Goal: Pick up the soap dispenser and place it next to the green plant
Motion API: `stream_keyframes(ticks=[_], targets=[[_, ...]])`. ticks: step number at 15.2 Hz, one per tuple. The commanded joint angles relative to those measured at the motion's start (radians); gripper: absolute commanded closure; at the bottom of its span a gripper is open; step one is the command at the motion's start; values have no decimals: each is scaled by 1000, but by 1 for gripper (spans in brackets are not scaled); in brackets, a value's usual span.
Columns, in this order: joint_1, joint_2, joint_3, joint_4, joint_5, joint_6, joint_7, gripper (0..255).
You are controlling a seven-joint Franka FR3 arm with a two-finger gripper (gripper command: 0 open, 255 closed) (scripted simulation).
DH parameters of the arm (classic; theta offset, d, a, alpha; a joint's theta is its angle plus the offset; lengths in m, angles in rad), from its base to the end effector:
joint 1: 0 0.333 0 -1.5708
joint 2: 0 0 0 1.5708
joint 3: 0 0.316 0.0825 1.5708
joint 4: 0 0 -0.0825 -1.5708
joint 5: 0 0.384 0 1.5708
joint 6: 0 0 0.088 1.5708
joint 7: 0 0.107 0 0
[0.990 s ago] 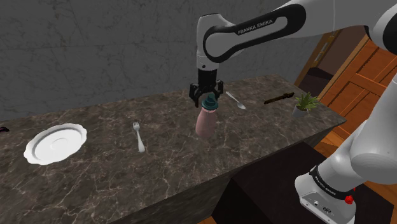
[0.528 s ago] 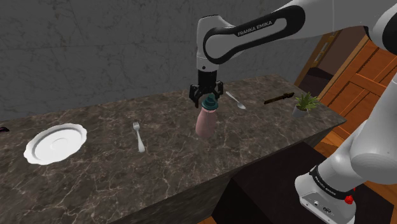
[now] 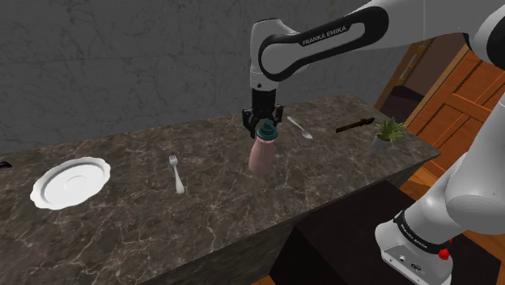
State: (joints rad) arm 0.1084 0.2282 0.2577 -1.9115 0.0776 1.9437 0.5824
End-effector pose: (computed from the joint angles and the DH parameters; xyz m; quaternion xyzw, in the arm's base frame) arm 0.5466 0.2090 0.3674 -0.9856 0.1250 0.1130 0.0135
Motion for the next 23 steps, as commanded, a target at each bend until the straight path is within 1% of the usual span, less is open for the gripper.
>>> stream_keyframes(ticks=[1, 2, 11, 23], targets=[[0, 1, 0, -1, 0, 0, 0, 255], [0, 1, 0, -2, 0, 0, 0, 255], [-3, -43, 2, 65, 8, -109, 4, 255], [-6, -78, 3, 184, 14, -261, 14, 255]])
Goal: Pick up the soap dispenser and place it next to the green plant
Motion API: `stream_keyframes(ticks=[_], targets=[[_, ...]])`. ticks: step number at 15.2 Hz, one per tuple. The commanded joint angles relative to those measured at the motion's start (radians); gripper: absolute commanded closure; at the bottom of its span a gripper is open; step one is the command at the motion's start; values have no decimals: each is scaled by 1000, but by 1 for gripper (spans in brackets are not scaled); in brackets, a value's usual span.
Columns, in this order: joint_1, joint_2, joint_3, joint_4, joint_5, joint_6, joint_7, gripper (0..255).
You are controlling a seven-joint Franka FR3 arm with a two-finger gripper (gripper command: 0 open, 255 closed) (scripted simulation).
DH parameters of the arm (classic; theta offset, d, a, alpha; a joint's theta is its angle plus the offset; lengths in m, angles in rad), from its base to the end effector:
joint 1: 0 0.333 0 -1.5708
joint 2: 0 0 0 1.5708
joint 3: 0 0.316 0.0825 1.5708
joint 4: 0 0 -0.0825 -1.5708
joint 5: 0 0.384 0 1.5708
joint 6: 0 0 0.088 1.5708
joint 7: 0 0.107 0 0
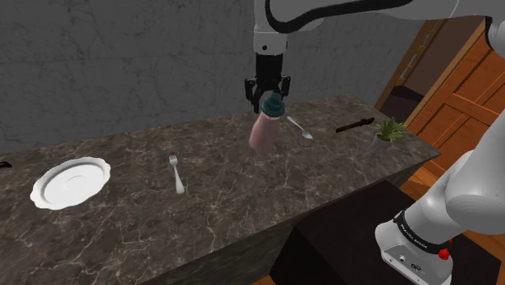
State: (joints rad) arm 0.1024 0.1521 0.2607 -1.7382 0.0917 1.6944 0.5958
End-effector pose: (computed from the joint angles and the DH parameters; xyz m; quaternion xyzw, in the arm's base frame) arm 0.5461 0.2092 0.4721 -0.9855 0.1248 0.1142 0.0131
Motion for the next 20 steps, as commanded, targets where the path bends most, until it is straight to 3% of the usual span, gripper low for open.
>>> stream_keyframes(ticks=[1, 20], targets=[[0, -3, 0, 22, 0, -25, 2, 255], [4, 16, 3, 302, -3, -285, 33, 255]])
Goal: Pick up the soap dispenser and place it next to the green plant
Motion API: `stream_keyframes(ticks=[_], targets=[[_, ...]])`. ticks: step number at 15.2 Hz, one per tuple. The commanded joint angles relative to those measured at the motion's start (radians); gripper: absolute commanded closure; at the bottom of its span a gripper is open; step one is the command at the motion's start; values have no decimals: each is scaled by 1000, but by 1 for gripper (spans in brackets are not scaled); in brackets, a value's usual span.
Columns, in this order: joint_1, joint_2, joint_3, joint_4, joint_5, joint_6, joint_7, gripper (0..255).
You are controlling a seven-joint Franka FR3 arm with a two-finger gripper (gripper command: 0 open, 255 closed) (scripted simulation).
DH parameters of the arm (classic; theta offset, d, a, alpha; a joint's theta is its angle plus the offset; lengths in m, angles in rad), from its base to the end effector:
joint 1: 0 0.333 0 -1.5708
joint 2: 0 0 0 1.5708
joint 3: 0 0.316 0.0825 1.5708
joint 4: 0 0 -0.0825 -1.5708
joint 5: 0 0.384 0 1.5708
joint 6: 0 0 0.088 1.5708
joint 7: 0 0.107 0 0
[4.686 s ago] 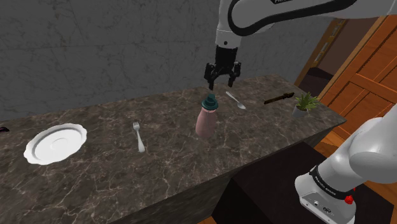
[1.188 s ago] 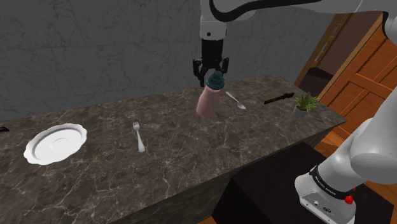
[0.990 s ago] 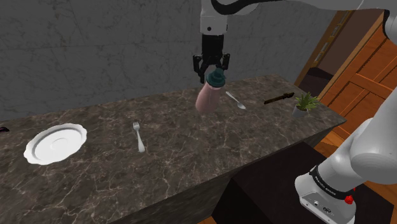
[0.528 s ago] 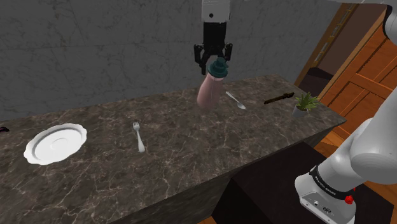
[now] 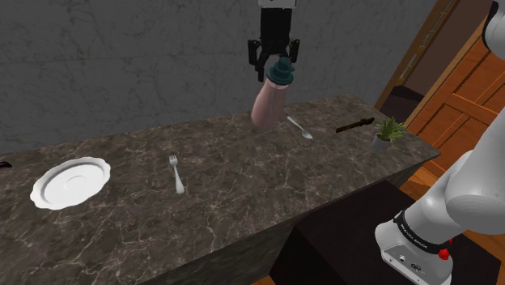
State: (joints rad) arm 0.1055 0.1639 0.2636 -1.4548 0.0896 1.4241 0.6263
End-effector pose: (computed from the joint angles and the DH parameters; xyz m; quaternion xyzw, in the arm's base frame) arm 0.5460 0.2094 0.5773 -0.9855 0.1248 0.1142 0.0131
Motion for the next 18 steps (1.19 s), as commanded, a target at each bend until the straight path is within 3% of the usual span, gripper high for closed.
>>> stream_keyframes(ticks=[1, 16, 18], targets=[[1, 8, 1, 37, -1, -29, 4, 255], [25, 116, 9, 391, -21, -274, 47, 255], [-14, 20, -5, 260, -3, -241, 1, 255]])
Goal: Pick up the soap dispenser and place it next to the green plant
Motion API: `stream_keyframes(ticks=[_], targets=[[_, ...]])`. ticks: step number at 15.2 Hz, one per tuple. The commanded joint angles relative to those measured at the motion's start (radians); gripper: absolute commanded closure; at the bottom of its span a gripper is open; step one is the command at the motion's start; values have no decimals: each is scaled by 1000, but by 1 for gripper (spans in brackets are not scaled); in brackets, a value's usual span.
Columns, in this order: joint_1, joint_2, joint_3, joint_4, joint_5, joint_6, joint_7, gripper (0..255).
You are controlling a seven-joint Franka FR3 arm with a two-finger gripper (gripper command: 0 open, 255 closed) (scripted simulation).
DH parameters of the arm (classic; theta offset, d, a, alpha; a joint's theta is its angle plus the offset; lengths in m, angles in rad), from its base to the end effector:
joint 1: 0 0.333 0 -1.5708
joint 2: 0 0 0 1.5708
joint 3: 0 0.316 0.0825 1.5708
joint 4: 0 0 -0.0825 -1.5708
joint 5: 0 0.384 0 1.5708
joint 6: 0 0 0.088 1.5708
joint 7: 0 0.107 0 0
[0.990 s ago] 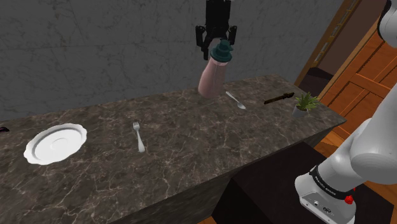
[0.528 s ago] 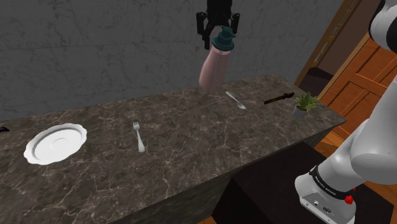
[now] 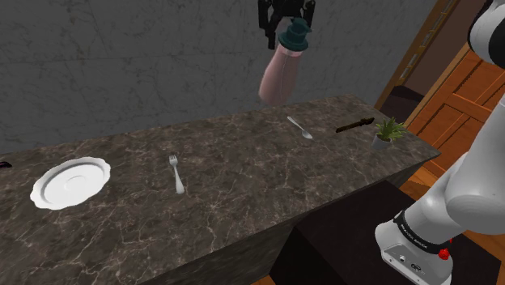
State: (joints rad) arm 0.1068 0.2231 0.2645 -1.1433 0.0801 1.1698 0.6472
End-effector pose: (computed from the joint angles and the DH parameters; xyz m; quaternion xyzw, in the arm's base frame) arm 0.5378 0.1964 0.6643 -0.9854 0.1250 0.1146 0.0130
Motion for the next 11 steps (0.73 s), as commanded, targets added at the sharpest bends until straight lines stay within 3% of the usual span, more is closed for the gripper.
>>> stream_keyframes(ticks=[1, 11], targets=[[-33, -82, -14, -108, 14, 25, -43, 255], [-145, -411, -128, -489, 26, 60, -278, 255]])
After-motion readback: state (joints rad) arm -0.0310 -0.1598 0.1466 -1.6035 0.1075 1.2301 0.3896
